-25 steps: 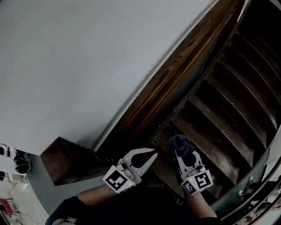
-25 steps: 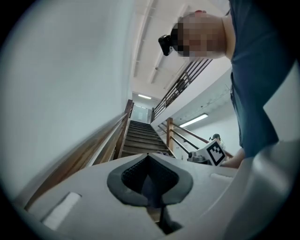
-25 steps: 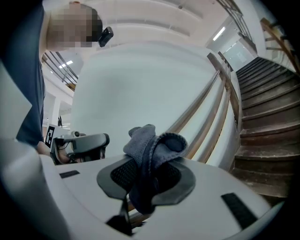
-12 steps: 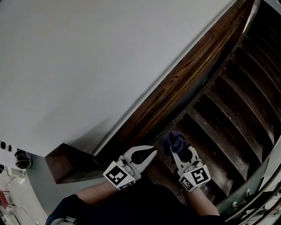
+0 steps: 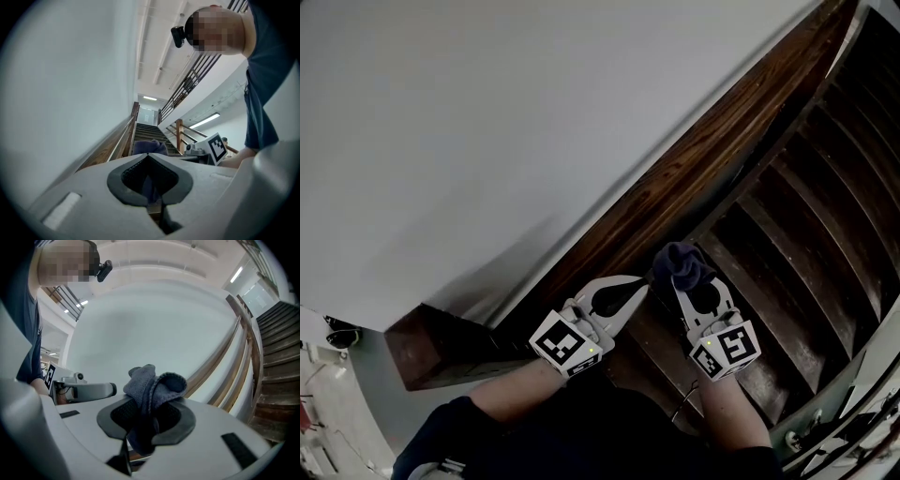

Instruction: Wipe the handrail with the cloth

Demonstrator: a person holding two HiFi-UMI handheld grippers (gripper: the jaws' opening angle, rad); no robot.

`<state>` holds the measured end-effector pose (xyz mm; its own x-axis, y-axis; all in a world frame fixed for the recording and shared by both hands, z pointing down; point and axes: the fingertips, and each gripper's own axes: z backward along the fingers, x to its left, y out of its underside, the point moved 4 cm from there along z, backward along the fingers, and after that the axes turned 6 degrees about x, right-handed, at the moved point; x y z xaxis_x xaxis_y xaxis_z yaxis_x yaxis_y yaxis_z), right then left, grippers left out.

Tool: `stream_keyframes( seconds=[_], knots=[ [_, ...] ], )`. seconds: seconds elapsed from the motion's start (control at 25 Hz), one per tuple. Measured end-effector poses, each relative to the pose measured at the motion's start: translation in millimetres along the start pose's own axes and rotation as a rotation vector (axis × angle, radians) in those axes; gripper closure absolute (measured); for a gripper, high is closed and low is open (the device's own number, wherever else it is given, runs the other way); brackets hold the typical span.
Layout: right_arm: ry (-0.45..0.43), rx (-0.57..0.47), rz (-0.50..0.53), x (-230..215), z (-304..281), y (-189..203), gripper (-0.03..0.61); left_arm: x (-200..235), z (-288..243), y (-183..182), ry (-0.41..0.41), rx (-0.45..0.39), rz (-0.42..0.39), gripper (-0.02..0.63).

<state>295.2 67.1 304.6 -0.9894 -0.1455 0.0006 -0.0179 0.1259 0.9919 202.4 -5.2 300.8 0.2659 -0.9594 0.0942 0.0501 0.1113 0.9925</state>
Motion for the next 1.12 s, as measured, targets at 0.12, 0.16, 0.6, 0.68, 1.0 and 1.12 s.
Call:
stream_keyframes(
  seconds=[0.12,0.16,0.6,0.68,1.0,1.12],
  knots=[
    [0.013,-0.024,0.037,-19,-10,-22,0.482,17,-20,-12,-0.009,-0.008,-0.012,0.61],
    [0.015,-0.028,0.045,-25,-14,-30,0.482,23,-26,-16,-0.012,-0.01,-0.016,0.609],
    [0.142,0.078,0.353,-114,-66,-87,0.482,53,-86,-50,0.032,-0.059,-0.054,0.609],
    [0.154,0.106,0.398,-128,-84,-91,0.482,62,-93,-50,0.024,-0.057,-0.049,0.609],
    [0.187,0.14,0.471,-174,-141,-120,0.482,105,-114,-58,-0.026,-0.064,-0.038,0.61],
    [0.209,0.161,0.496,-189,-158,-126,0.482,114,-120,-61,-0.039,-0.067,-0.038,0.61]
  ],
)
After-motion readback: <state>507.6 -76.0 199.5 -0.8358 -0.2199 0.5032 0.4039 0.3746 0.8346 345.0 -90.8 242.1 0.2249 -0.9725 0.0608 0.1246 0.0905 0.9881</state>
